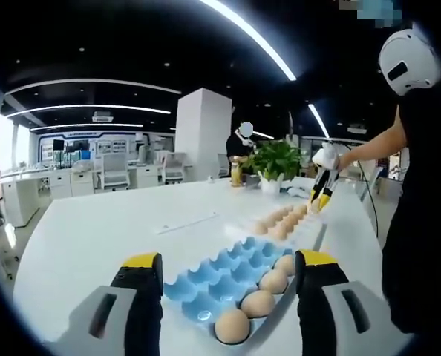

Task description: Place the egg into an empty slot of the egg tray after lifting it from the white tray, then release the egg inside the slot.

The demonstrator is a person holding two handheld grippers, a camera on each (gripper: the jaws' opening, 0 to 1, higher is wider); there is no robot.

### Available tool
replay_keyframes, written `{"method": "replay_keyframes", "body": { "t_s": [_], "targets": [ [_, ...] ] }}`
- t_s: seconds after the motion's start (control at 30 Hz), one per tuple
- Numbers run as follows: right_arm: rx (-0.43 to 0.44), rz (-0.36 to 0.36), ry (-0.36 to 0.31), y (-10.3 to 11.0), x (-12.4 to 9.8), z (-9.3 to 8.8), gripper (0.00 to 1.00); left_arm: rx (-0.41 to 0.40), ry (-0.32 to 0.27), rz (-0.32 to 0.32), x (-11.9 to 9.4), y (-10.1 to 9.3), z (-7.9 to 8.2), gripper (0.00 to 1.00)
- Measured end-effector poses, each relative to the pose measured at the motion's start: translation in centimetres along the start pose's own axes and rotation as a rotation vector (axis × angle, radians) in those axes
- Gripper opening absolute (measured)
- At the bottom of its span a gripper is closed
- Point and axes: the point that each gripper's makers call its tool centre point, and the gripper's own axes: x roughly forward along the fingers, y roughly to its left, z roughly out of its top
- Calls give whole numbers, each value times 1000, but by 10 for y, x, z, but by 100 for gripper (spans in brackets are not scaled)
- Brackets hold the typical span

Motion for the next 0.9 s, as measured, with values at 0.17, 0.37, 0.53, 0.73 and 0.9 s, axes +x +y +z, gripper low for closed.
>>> {"method": "replay_keyframes", "body": {
  "t_s": [0.17,0.37,0.53,0.73,0.9],
  "targets": [
    [-14,6,-3,3,-1,4,25,-1,0,2,0,0,0,74],
    [-34,14,-8,10,1,12,25,0,3,-1,0,0,-2,73],
    [-75,44,-21,23,6,27,25,-3,2,0,-1,0,-3,73],
    [-120,78,-55,37,11,51,25,-3,6,7,-3,1,-4,74],
    [-165,115,-90,52,15,73,25,-5,6,11,-5,3,-5,74]
  ]
}}
